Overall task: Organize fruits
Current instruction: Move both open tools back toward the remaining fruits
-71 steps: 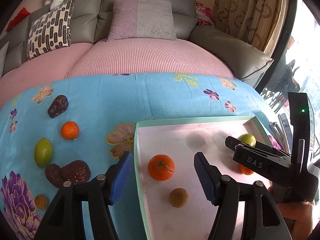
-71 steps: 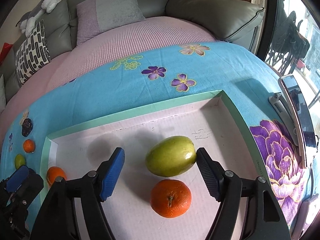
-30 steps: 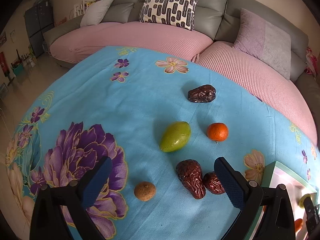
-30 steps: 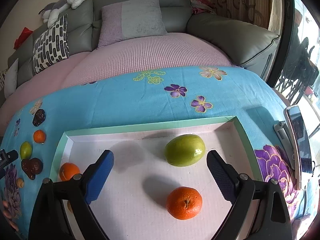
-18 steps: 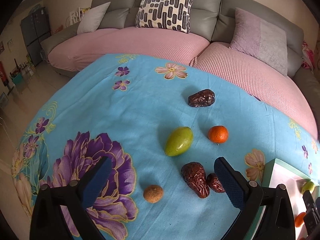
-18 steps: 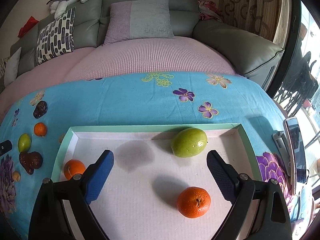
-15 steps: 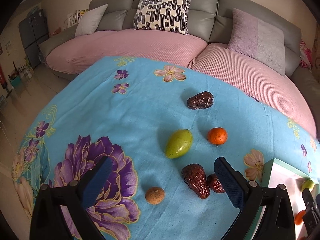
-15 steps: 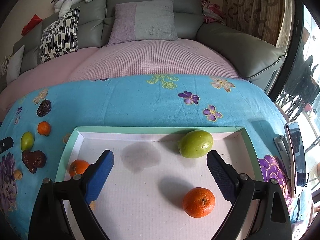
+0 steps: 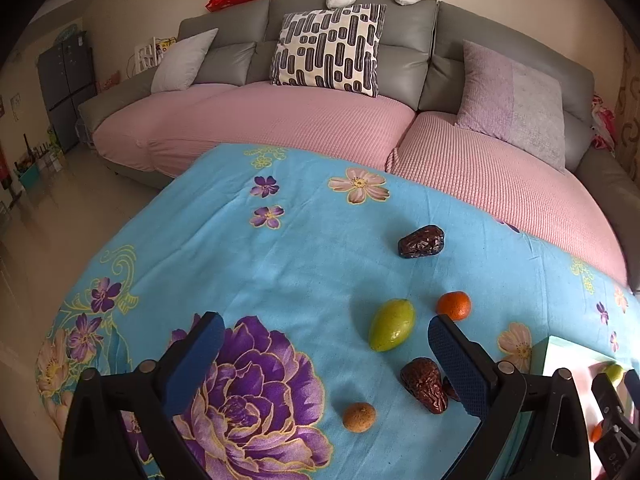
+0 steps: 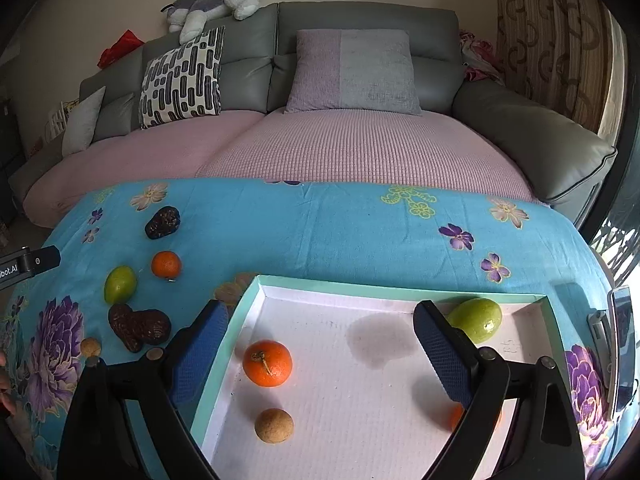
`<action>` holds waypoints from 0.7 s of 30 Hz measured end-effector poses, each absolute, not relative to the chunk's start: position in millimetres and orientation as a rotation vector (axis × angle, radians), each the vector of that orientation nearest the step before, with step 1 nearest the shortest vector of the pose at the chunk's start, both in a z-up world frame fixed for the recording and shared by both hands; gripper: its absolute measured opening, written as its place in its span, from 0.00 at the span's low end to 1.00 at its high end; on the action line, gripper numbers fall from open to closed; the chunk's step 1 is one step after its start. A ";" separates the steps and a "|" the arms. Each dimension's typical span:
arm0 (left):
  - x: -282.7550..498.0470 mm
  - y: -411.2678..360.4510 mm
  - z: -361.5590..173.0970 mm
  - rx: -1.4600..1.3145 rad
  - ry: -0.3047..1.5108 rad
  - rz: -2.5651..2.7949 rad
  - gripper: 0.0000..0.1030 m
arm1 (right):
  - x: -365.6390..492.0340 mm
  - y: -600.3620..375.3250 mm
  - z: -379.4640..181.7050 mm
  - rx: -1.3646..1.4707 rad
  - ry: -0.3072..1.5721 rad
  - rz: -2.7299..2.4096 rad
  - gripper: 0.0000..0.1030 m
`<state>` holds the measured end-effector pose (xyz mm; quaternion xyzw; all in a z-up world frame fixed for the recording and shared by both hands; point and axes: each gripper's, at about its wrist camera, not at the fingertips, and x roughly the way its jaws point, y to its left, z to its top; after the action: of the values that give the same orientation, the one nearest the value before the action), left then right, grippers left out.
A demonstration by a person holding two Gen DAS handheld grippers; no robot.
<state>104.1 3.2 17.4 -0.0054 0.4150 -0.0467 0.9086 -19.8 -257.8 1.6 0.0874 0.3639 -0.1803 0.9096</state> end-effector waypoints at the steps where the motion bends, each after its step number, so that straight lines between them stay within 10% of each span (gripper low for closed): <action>1: 105.1 7.2 17.6 -0.024 0.857 -0.097 1.00 | -18.5 -255.6 1.8 0.190 0.747 -0.357 0.92; 21: 112.7 35.1 -16.7 -0.167 1.057 -0.197 0.93 | 19.0 -198.9 -14.3 0.261 0.802 -0.132 0.82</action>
<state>112.7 35.1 -16.7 -0.0794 0.5027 -0.0937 0.8557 19.0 -198.9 -14.3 0.1264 0.3888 -0.0639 0.9104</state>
